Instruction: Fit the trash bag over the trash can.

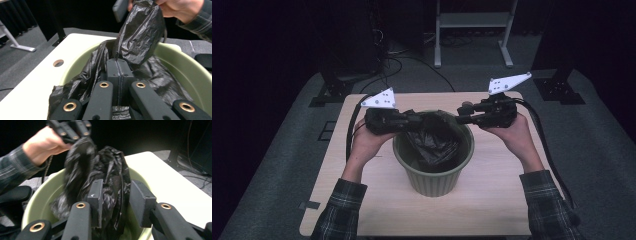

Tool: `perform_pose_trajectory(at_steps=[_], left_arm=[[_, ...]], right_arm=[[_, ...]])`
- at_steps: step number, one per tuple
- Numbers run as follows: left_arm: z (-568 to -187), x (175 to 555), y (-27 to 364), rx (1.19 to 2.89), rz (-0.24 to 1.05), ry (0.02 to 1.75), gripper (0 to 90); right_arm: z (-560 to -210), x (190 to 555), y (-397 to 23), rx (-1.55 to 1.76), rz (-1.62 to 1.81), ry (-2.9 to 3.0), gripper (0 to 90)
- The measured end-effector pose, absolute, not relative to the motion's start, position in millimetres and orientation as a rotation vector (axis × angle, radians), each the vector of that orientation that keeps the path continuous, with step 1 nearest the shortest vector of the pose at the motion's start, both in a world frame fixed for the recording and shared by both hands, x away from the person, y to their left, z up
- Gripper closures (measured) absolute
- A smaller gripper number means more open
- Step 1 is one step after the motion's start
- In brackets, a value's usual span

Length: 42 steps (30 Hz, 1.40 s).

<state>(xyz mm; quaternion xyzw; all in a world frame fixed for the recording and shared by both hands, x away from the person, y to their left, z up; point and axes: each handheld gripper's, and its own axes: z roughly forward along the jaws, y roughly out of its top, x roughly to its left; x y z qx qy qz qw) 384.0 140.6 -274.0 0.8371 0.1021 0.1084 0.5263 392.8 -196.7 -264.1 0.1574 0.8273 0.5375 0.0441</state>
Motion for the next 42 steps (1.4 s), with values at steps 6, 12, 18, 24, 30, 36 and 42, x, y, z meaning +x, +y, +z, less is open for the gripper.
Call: perform_pose_trajectory(at_steps=[6,12,18,24,30,36,42], left_arm=[[-273.3,386.2,145.9,1.983,0.267,0.259,89.6],[-273.8,385.7,142.6,1.987,0.261,0.247,89.6],[-276.0,385.9,134.4,1.988,0.242,0.233,89.6],[-277.9,386.2,127.7,1.997,0.236,0.221,88.6],[-270.4,379.3,137.5,1.960,0.300,0.244,65.4],[-259.1,363.1,125.5,1.970,0.311,0.152,62.7],[-261.1,364.0,102.9,2.016,0.363,0.142,56.0]], right_arm=[[-263.4,380.9,-195.6,0.411,1.685,2.530,62.3],[-270.2,382.1,-182.4,0.368,1.726,2.554,60.5],[-272.8,384.4,-165.1,0.325,1.747,2.579,66.6],[-272.1,383.1,-156.9,0.266,1.748,2.584,90.0],[-270.7,387.7,-164.7,0.429,1.610,2.530,90.0],[-265.8,391.2,-167.6,0.465,1.668,2.476,90.0],[-266.3,390.7,-166.0,0.448,1.716,2.485,90.0]])
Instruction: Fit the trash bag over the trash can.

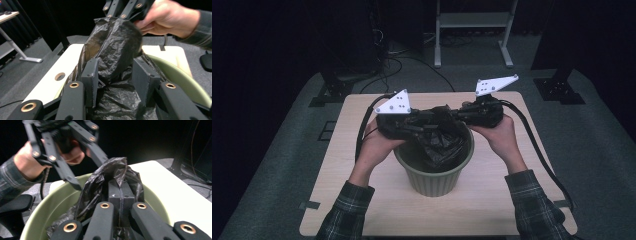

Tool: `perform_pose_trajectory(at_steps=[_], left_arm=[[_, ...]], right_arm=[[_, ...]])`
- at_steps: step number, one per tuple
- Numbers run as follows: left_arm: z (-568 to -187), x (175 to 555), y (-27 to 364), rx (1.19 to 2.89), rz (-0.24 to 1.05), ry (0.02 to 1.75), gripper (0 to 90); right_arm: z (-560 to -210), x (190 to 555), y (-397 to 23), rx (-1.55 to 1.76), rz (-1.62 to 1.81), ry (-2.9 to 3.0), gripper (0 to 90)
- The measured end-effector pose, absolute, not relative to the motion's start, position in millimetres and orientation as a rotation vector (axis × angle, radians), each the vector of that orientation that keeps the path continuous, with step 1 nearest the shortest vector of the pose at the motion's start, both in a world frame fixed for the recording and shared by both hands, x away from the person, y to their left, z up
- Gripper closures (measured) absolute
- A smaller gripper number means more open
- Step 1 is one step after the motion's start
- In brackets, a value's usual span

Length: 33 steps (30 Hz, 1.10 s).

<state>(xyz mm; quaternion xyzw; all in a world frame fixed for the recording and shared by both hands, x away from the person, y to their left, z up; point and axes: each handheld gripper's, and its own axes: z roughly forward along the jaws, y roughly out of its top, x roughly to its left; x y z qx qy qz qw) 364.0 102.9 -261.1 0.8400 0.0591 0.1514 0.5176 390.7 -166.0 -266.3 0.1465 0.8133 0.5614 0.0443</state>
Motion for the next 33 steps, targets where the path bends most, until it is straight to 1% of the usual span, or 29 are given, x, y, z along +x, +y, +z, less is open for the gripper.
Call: perform_pose_trajectory(at_steps=[1,2,5,6,7,12,14,15,17,21,23,24,27,28,30,33], left_arm=[[-263.0,367.1,100.3,2.019,0.360,0.149,56.4],[-263.9,368.7,99.2,2.020,0.351,0.143,63.2],[-265.7,372.1,98.2,2.022,0.327,0.139,79.9],[-266.2,373.2,99.6,2.011,0.309,0.134,88.2],[-266.1,373.4,101.0,2.011,0.304,0.139,89.7],[-266.9,374.0,118.2,1.999,0.297,0.170,89.8],[-266.9,374.4,128.7,1.967,0.278,0.186,89.8],[-266.4,374.3,134.3,1.982,0.312,0.206,89.8],[-266.6,376.0,146.2,1.955,0.305,0.235,89.8],[-266.0,374.5,150.0,1.937,0.301,0.233,89.6],[-265.6,372.0,144.2,1.946,0.307,0.214,83.7],[-265.4,370.8,140.2,1.953,0.312,0.201,78.2],[-265.3,368.5,125.4,1.983,0.335,0.171,67.7],[-265.1,368.8,122.4,1.994,0.348,0.167,62.1],[-265.8,369.9,115.6,2.003,0.358,0.170,55.4],[-267.0,374.3,109.5,2.008,0.339,0.160,51.6]], right_arm=[[-266.1,390.1,-166.0,0.441,1.717,2.487,90.0],[-265.7,389.5,-166.3,0.429,1.725,2.486,90.0],[-264.7,388.5,-167.6,0.425,1.724,2.488,90.0],[-264.3,388.3,-168.5,0.424,1.722,2.490,90.0],[-263.7,387.9,-169.9,0.425,1.709,2.489,90.0],[-263.5,388.1,-182.4,0.470,1.652,2.479,90.0],[-266.0,389.3,-190.8,0.494,1.641,2.479,90.0],[-267.3,389.3,-193.1,0.504,1.631,2.476,90.0],[-270.5,389.8,-200.4,0.527,1.630,2.465,90.0],[-274.7,392.6,-211.3,0.577,1.655,2.447,90.0],[-273.9,393.5,-210.5,0.569,1.667,2.442,90.0],[-272.6,393.8,-208.4,0.559,1.678,2.438,90.0],[-267.6,394.3,-200.7,0.528,1.708,2.434,90.0],[-265.0,394.0,-196.6,0.512,1.712,2.440,90.0],[-261.9,393.2,-190.7,0.488,1.715,2.444,90.0],[-258.0,391.7,-183.0,0.455,1.717,2.462,90.0]])
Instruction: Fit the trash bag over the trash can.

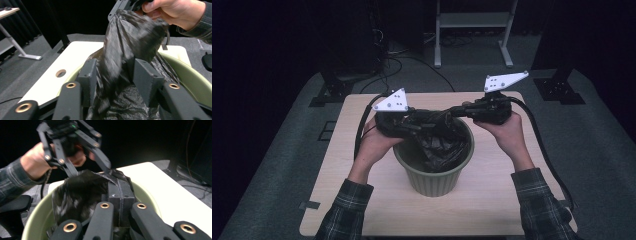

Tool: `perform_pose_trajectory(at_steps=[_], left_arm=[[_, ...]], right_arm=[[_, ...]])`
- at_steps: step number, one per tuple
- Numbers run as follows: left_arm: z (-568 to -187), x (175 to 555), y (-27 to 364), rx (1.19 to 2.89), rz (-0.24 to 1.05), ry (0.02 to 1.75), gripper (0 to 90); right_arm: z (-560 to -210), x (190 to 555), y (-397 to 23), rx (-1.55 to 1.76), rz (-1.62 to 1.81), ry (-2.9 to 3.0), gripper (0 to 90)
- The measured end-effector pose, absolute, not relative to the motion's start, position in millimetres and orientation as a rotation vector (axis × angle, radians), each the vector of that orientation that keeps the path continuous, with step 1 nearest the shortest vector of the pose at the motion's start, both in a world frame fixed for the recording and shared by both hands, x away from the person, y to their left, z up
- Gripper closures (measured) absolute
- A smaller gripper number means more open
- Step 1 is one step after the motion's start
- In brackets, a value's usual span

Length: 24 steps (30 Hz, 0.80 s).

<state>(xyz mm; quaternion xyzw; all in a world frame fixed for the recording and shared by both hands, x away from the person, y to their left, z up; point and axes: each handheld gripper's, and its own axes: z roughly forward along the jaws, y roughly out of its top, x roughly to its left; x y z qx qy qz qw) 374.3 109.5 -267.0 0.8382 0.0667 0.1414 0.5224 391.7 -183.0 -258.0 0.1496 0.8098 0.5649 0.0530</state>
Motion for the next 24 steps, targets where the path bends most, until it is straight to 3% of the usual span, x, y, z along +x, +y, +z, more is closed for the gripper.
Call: perform_pose_trajectory(at_steps=[2,4,6,9,11,24], left_arm=[[-269.0,376.6,105.6,2.025,0.310,0.149,57.9],[-270.4,378.1,103.2,2.040,0.297,0.136,78.4],[-270.5,379.8,104.1,2.032,0.288,0.159,89.4],[-268.8,383.6,110.0,1.995,0.320,0.225,89.7],[-266.9,388.1,114.4,1.969,0.335,0.267,89.7],[-266.3,401.5,126.4,1.910,0.351,0.373,89.7]], right_arm=[[-255.7,391.0,-178.2,0.427,1.736,2.458,90.0],[-254.1,390.9,-175.8,0.419,1.741,2.456,90.0],[-253.3,391.0,-175.0,0.420,1.738,2.453,90.0],[-253.2,390.7,-177.9,0.460,1.721,2.434,71.7],[-253.8,389.8,-183.8,0.491,1.719,2.398,65.4],[-265.6,369.4,-218.9,0.539,1.765,2.368,62.0]])
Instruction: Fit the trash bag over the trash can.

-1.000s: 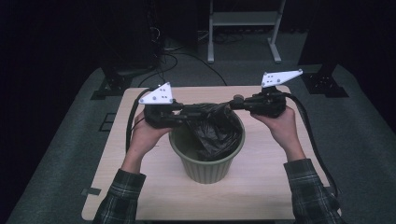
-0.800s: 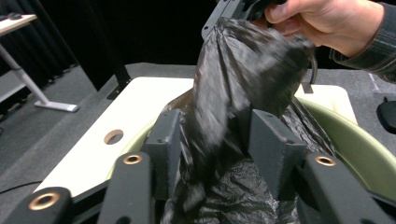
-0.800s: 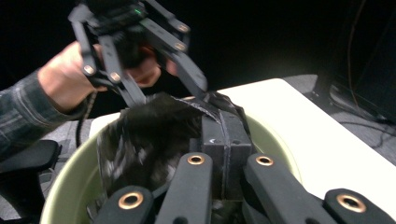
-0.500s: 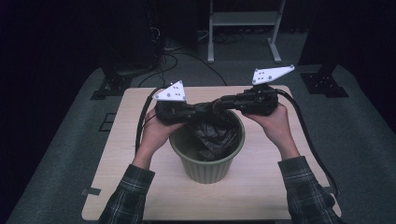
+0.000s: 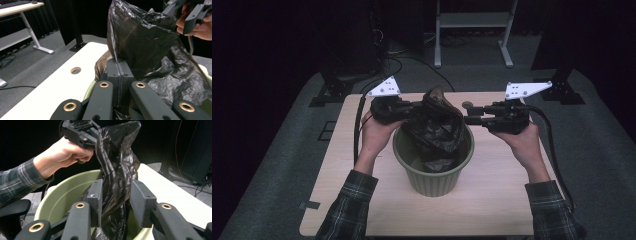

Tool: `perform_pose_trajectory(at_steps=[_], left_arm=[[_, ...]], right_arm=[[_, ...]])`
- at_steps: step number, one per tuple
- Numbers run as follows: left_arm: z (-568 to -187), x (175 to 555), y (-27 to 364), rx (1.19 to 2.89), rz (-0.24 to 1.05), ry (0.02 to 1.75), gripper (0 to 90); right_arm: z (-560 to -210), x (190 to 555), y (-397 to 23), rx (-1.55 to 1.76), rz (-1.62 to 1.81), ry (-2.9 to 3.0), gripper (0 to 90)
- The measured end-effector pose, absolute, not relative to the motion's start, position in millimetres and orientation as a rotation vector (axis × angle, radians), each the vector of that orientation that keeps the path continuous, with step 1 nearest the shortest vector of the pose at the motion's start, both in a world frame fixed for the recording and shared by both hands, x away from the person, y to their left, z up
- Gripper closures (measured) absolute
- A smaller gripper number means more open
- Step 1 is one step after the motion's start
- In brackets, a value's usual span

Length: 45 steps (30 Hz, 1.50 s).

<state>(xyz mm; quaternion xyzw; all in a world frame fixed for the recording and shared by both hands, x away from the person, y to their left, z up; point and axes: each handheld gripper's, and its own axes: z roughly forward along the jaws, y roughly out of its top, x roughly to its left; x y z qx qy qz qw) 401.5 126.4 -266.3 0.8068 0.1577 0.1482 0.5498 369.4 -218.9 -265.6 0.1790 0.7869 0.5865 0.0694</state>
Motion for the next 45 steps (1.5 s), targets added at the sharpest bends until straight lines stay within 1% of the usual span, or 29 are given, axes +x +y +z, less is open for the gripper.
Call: perform_pose_trajectory(at_steps=[2,4,8,9,15,18,24,28,30,45], left_arm=[[-266.1,400.7,127.0,1.909,0.344,0.370,89.7],[-265.8,399.2,128.6,1.904,0.333,0.362,89.7],[-266.1,395.7,133.1,1.900,0.326,0.355,89.8],[-266.7,395.3,135.3,1.901,0.326,0.360,89.7],[-271.9,392.0,154.1,1.891,0.311,0.381,89.7],[-276.1,389.4,159.3,1.905,0.327,0.391,89.8],[-284.0,390.2,170.6,1.896,0.323,0.424,89.8],[-286.7,389.2,173.9,1.910,0.336,0.436,89.8],[-289.2,388.6,181.0,1.900,0.339,0.450,89.8],[-296.7,385.6,211.9,1.903,0.371,0.517,89.8]], right_arm=[[-269.4,369.3,-218.9,0.544,1.758,2.384,62.6],[-273.5,371.5,-216.1,0.551,1.748,2.396,66.5],[-282.2,378.0,-205.8,0.531,1.731,2.433,88.4],[-283.8,378.8,-203.7,0.529,1.718,2.436,89.9],[-281.8,383.8,-215.5,0.615,1.677,2.369,90.0],[-280.0,384.7,-220.2,0.631,1.655,2.358,90.0],[-288.0,388.7,-237.5,0.711,1.616,2.335,90.0],[-292.0,387.9,-244.0,0.739,1.577,2.334,90.0],[-294.4,387.0,-253.2,0.754,1.579,2.329,90.0],[-298.5,380.2,-279.5,0.798,1.547,2.305,90.0]])
